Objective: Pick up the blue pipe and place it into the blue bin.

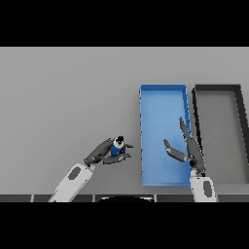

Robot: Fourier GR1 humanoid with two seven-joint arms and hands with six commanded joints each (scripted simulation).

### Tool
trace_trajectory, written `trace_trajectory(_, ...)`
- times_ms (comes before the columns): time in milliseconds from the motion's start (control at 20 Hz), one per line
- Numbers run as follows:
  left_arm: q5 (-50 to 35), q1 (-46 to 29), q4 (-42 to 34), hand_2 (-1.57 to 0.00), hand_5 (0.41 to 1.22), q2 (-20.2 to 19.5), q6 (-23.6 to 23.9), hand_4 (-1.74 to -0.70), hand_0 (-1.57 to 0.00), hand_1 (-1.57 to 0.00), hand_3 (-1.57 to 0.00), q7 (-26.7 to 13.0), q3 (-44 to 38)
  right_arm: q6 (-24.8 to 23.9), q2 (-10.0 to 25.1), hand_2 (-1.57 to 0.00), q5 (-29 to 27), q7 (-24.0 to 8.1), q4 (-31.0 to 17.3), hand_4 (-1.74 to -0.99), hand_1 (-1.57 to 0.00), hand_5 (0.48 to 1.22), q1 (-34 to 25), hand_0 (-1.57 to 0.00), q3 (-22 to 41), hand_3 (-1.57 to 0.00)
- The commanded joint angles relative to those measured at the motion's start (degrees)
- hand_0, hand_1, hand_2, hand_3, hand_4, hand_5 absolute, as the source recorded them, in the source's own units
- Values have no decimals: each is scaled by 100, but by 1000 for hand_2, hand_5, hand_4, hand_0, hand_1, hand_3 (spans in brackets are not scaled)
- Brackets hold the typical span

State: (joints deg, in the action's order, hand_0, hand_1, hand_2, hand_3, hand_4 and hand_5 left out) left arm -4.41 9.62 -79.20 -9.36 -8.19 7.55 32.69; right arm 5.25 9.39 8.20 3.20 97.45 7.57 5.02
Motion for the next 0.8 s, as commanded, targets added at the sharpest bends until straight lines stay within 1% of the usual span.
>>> trace_trajectory(0, 34, -9, -17, -1444, 1168, 6, 11, -1681, -1406, -1427, -1404, 66, 27, -18, 22, 1, 60, 23, -18, -1281, 1, 663, -11, 1, 11, 1)
trace_trajectory(100, 6, 47, -249, -1490, 1187, 105, 79, -1698, -1465, -1479, -1430, 93, 55, 19, -28, 1, -4, -42, -17, -1279, 1, 656, -54, 1, 28, 1)
trace_trajectory(200, -37, 144, -453, -1519, 1199, 141, 98, -1710, -1503, -1512, -1445, 180, 45, 51, 39, 1, -32, 62, -35, -1280, 1, 660, -46, 1, -22, 1)
trace_trajectory(250, -76, 175, -598, -1529, 1204, 156, 63, -1714, -1517, -1524, -1447, 199, 71, 31, 17, 1, 31, 76, -48, -1280, 1, 663, -44, 1, 20, 1)
trace_trajectory(300, -128, 262, -655, -1538, 1207, 203, 53, -1717, -1528, -1533, -1449, 115, 60, 4, 56, 1, 74, 18, -35, -1275, 1, 666, -71, 1, 2, 1)
trace_trajectory(450, -218, 419, -968, -1554, 1214, 197, 26, -1721, -1549, -1552, -1449, -131, 59, -15, 111, 1, 99, 37, -22, -1278, 1, 682, -51, 1, -33, 1)
trace_trajectory(500, -283, 467, -1074, -1557, 1215, 143, -51, -1723, -1553, -1556, -1449, -199, 52, -24, 86, 1, 156, 109, -19, -1275, 1, 683, 30, 1, 17, 1)
trace_trajectory(550, -303, 465, -1191, -1560, 1216, 169, -68, -1724, -1557, -1559, -1447, -324, 121, -52, 82, 1, 195, 71, -68, -1272, 1, 684, -3, 1, 14, 1)
trace_trajectory(650, -298, 546, -1220, -1564, 1218, 202, -69, -1726, -1562, -1563, -1444, -519, 148, -52, 102, 1, 161, 142, -50, -1271, 1, 687, 21, 1, -25, 1)
trace_trajectory(700, -319, 527, -1290, -1565, 1219, 220, -53, -1727, -1564, -1565, -1443, -614, 165, 6, 115, 1, 110, 135, -131, -1273, 1, 688, -42, 1, -38, 1)
trace_trajectory(750, -301, 520, -1320, -1567, 1219, 167, -55, -1728, -1565, -1566, -1441, -663, 163, -70, 30, 1, 135, 214, -84, -1273, 1, 688, 72, 1, -16, 1)
